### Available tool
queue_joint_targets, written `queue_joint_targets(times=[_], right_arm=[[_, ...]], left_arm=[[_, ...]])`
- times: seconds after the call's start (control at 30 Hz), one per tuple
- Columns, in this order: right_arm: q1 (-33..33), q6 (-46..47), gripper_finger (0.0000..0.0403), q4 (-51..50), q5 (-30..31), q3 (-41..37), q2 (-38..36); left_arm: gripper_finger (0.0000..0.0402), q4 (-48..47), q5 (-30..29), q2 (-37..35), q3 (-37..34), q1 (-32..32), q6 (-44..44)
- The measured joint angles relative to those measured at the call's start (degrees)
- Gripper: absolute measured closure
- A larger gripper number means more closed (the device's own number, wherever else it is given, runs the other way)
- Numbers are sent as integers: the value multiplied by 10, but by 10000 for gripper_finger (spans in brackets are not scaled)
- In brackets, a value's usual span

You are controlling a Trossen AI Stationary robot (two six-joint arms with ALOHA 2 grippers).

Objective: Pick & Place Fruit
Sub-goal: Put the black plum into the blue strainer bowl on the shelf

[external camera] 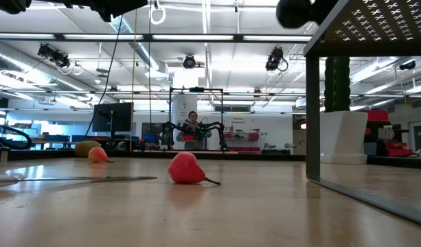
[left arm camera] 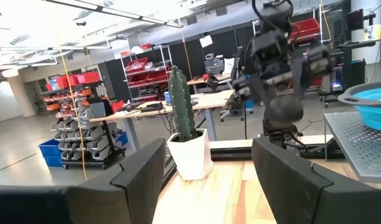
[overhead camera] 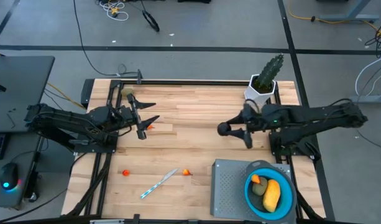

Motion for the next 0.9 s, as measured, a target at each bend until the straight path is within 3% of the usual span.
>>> queue_joint_targets(times=[0.3, 0.9], right_arm=[[61, 19, 176, -47, -45, 0, -77], [218, 30, 176, -24, -46, 0, -89]], left_arm=[[154, -1, 0, 0, 0, 0, 0], [154, -11, 0, 0, 0, 0, -57]])
